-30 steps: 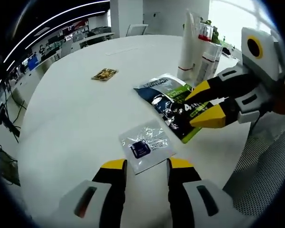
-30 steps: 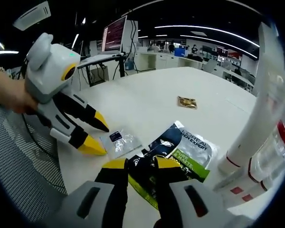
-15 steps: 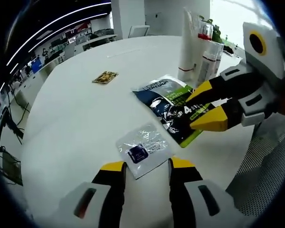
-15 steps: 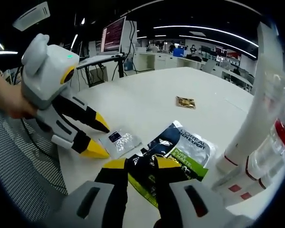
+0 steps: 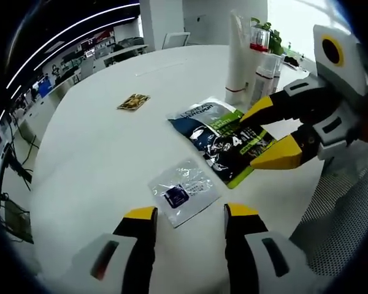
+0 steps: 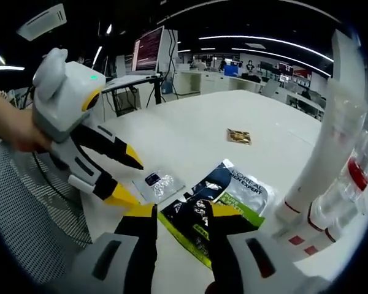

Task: Arrange the skincare products in the storage area until every visible bottle or jar stands upright without overlapping.

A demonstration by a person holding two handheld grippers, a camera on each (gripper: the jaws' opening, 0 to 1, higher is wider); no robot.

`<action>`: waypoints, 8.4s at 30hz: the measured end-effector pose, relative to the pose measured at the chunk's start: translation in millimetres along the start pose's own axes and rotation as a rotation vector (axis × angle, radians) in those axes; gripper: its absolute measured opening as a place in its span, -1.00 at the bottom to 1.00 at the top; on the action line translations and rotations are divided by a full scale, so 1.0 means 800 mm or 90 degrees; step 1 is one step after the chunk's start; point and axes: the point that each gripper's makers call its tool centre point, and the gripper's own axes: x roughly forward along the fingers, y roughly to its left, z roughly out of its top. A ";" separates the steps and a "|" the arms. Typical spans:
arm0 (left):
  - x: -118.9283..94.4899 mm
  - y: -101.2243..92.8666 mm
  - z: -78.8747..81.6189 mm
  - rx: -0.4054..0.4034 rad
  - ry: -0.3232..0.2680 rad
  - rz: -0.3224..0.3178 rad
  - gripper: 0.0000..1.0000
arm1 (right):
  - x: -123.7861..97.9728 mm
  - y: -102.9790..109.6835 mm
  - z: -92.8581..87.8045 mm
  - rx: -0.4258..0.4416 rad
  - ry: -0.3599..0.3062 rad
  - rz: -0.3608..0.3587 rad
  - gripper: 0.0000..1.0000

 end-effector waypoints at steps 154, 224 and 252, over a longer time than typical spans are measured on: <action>0.114 0.132 0.194 -0.315 -0.062 0.115 0.65 | -0.183 -0.083 -0.030 0.258 -0.061 -0.225 0.82; 0.134 0.161 0.207 -0.220 -0.066 0.195 -0.32 | -0.185 -0.093 -0.033 0.278 -0.065 -0.244 0.74; 0.079 0.095 0.110 -0.266 0.001 0.149 -0.32 | -0.187 -0.093 -0.028 0.264 -0.078 -0.246 0.74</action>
